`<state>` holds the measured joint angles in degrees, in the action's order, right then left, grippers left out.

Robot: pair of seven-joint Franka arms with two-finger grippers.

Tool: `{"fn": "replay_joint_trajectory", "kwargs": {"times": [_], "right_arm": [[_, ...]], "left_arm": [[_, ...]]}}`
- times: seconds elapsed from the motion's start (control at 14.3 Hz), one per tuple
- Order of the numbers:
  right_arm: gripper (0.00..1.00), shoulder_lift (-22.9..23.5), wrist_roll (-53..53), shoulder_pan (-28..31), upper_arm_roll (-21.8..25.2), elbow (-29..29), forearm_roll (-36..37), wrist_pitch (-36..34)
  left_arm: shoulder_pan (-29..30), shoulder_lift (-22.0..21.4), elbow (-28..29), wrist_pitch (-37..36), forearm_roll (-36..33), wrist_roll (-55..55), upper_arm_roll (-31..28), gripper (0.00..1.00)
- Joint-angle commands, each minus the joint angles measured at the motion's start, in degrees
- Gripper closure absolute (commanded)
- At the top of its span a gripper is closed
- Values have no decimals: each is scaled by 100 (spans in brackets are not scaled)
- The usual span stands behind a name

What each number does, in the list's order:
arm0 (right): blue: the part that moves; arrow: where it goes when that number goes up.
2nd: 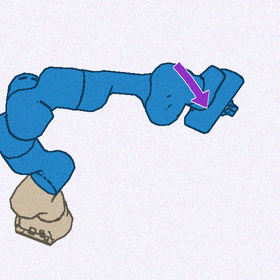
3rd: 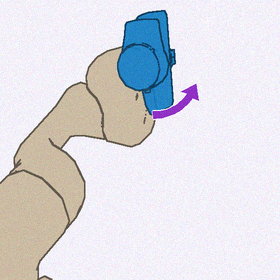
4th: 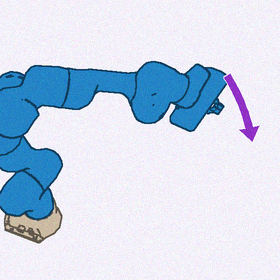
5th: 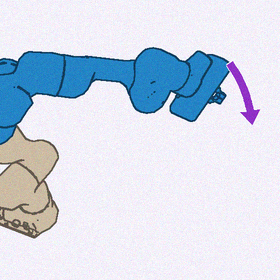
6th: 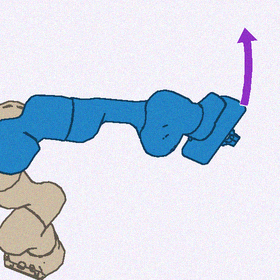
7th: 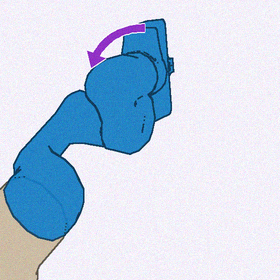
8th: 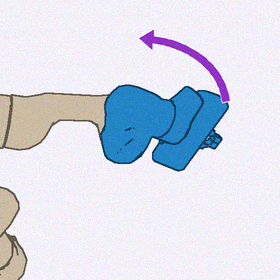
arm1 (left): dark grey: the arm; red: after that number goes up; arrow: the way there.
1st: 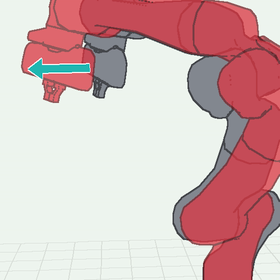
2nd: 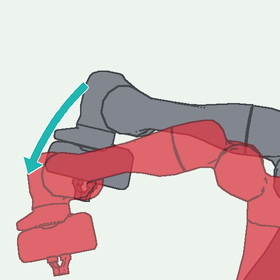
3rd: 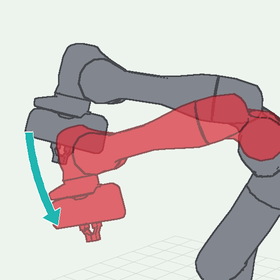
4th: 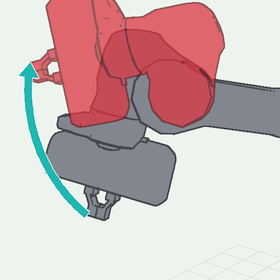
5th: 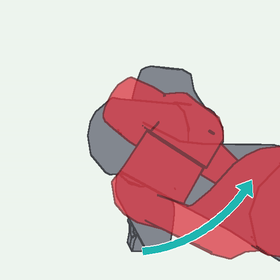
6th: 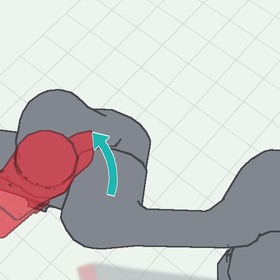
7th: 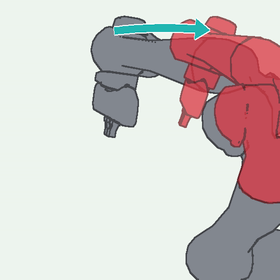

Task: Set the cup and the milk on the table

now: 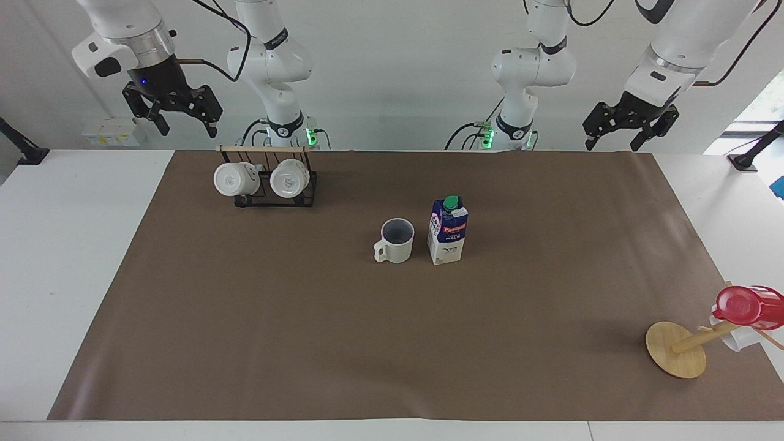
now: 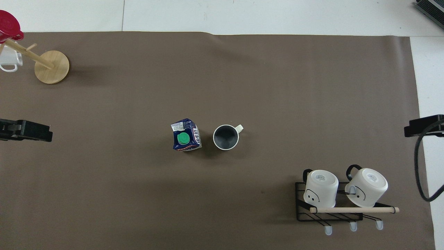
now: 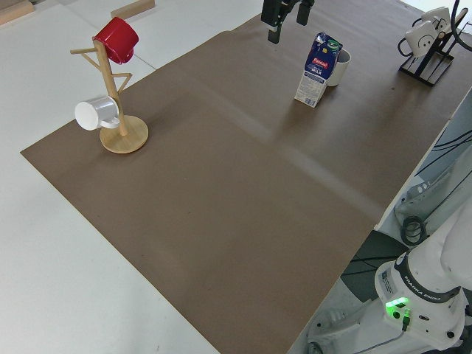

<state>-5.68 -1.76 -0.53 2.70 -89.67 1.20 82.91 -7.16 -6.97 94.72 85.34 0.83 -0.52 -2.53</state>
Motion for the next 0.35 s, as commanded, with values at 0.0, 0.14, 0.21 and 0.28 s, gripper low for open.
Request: {"fn": "replay_joint_trajectory", "kwargs": {"times": [0.0, 0.14, 0.21, 0.28], "right_arm": [[0, 49, 113, 106, -23, 211, 11, -257], [0, 41, 115, 54, -32, 187, -32, -214], [0, -11, 27, 19, -41, 83, -50, -223], [0, -73, 0, 18, -41, 3, -58, -205]], "left_arm": [[13, 46, -155, -184, 110, -97, -2, 0], [22, 46, -155, -176, 110, -89, -2, 0], [13, 37, -147, -176, 110, -89, -2, 0], [22, 29, -138, -184, 110, -89, -2, 0]]}}
